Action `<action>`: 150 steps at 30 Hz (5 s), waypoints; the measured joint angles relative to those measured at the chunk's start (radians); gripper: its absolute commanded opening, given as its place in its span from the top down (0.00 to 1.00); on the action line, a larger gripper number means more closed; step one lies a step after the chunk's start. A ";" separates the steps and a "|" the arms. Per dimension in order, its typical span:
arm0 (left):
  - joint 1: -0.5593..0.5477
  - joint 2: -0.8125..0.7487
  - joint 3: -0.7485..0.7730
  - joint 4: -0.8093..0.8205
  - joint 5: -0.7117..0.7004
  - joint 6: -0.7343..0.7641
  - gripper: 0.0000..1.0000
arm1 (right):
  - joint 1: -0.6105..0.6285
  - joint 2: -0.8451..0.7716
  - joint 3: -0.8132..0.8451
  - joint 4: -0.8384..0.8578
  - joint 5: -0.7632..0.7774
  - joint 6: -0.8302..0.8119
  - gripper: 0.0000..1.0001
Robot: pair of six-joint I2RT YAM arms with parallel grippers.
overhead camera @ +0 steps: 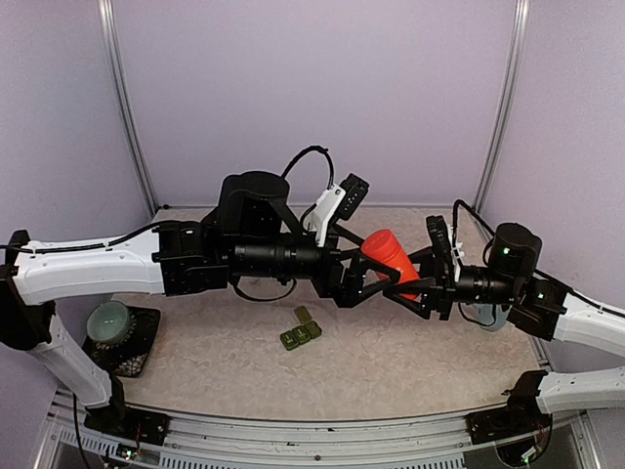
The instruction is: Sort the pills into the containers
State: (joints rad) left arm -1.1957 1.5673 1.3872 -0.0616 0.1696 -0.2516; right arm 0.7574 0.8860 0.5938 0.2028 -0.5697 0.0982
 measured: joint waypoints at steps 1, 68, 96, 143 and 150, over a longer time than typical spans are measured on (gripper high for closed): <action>0.006 -0.003 -0.005 0.012 0.014 0.009 0.01 | 0.000 0.002 -0.001 0.012 -0.014 0.010 0.68; 0.124 0.039 -0.059 0.256 0.343 0.110 0.01 | 0.032 0.165 -0.060 0.312 -0.187 0.241 0.68; 0.109 -0.015 -0.130 0.286 0.310 0.121 0.01 | -0.059 0.117 -0.072 0.364 -0.181 0.252 0.68; 0.109 0.122 0.171 -0.026 0.489 0.274 0.01 | -0.064 0.113 -0.079 0.301 -0.394 0.185 0.67; 0.099 0.122 0.146 -0.008 0.495 0.271 0.01 | -0.064 0.114 -0.079 0.319 -0.365 0.192 0.67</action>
State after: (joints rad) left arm -1.0966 1.6897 1.5337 -0.0700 0.6647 0.0193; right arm 0.6937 1.0004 0.5152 0.5220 -0.9352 0.2897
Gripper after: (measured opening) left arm 0.988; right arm 0.534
